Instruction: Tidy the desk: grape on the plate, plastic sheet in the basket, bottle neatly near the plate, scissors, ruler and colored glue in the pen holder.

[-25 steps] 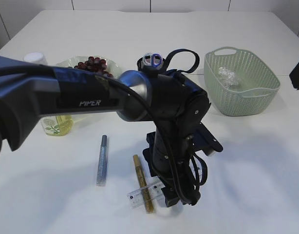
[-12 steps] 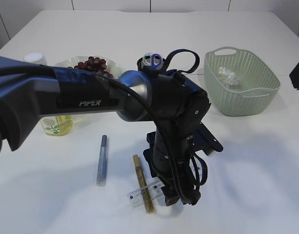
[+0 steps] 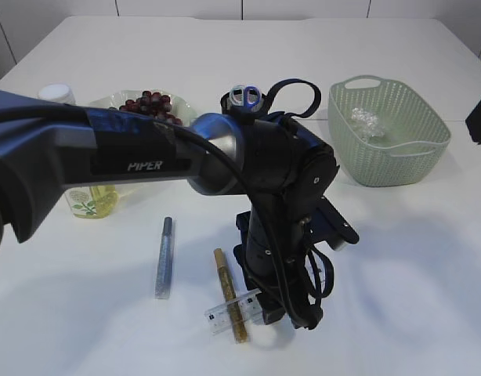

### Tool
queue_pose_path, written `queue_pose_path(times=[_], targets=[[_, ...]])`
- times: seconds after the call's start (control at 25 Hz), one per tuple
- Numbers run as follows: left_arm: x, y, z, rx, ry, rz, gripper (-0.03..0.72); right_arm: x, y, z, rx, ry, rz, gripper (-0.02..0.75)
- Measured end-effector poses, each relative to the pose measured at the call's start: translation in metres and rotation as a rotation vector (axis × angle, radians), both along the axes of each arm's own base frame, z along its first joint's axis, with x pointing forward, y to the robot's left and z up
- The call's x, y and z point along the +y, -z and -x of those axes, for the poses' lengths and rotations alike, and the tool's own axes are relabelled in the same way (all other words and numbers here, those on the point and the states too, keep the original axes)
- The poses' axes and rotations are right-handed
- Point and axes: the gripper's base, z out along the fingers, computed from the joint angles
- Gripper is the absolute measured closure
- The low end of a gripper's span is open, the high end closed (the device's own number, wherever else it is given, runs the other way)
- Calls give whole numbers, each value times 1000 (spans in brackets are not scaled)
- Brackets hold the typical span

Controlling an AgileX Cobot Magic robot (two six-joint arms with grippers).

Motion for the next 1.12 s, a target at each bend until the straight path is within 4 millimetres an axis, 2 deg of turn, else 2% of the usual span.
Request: queue_pose_path(times=[0.52, 1.12], targets=[[0, 0, 0, -1, 0, 1, 394, 0, 0, 0, 0, 0, 0, 374], [0, 0, 0, -1, 2, -1, 405, 0, 0, 0, 0, 0, 0, 374]])
